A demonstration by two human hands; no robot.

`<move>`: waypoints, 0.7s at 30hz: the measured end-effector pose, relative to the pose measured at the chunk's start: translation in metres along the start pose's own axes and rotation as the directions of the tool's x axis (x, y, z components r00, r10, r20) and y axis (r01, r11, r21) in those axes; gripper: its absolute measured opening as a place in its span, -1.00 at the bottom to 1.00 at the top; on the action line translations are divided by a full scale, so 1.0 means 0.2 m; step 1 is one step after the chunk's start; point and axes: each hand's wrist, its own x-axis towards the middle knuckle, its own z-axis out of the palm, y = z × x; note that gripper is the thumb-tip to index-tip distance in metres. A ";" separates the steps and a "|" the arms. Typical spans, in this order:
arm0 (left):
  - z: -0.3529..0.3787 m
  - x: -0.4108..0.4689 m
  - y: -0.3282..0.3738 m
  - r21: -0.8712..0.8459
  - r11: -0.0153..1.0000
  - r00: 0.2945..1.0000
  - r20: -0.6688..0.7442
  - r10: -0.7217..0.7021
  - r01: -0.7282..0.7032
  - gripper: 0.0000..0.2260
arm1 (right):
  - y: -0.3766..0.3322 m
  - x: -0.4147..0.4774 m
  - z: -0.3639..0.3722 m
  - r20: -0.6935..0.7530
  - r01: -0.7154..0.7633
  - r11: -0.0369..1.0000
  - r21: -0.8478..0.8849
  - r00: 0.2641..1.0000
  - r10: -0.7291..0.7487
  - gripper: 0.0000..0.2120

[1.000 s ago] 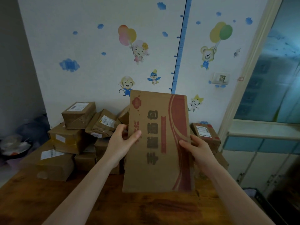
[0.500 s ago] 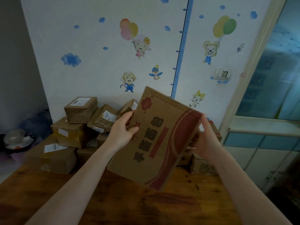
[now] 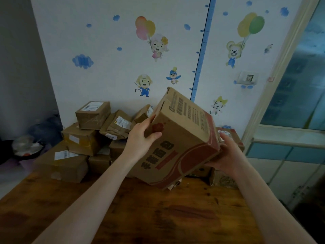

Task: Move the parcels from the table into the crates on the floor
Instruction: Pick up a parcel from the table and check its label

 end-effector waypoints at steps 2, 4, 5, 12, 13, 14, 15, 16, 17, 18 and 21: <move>0.01 -0.01 0.00 -0.006 1.000 1.000 -0.007 0.003 -0.003 -0.47 | 0.01 -0.01 0.01 -0.041 0.011 0.996 -0.089 0.999 -0.015 -0.65; 0.01 -0.01 0.00 0.060 0.998 1.000 -0.011 -0.011 0.012 -0.48 | 0.04 -0.01 0.02 -0.069 0.046 0.993 -0.107 0.996 -0.053 -0.66; 0.01 -0.01 -0.01 0.123 0.992 1.000 -0.016 -0.021 0.023 -0.47 | 0.06 -0.01 0.02 -0.071 0.065 0.992 -0.108 0.995 -0.073 -0.63; -0.06 -0.01 0.06 0.131 0.942 0.915 0.226 -0.333 0.311 -0.24 | 0.16 -0.01 0.01 0.023 0.138 0.990 -0.012 0.990 -0.138 -0.69; -0.07 -0.03 0.11 -0.074 0.908 0.880 0.292 -0.376 0.412 -0.23 | 0.17 0.00 -0.01 0.033 0.129 0.992 0.012 0.991 -0.130 -0.70; -0.07 -0.04 0.13 -0.266 0.836 0.859 0.335 -0.386 0.479 -0.24 | 0.18 0.00 0.00 0.040 0.111 0.993 0.033 0.993 -0.113 -0.71; -0.06 -0.04 0.16 -0.391 0.768 0.855 0.344 -0.389 0.507 -0.27 | 0.19 0.01 0.00 0.040 0.094 0.995 0.037 0.995 -0.096 -0.71; -0.05 -0.04 0.16 -0.474 0.713 0.855 0.322 -0.406 0.517 -0.30 | 0.21 0.01 0.00 0.033 0.079 0.996 0.035 0.996 -0.080 -0.71; -0.04 -0.04 0.16 -0.530 0.673 0.856 0.290 -0.428 0.516 -0.34 | 0.21 0.02 0.01 0.013 0.066 0.997 0.035 0.998 -0.066 -0.70; -0.03 -0.04 0.15 -0.558 0.655 0.856 0.249 -0.454 0.510 -0.36 | 0.21 0.02 0.02 -0.008 0.054 0.998 0.039 0.999 -0.054 -0.64; -0.02 -0.06 0.11 -0.584 0.628 0.842 0.203 -0.499 0.514 -0.40 | 0.18 0.04 0.03 -0.078 -0.036 0.996 0.076 0.996 0.042 -0.38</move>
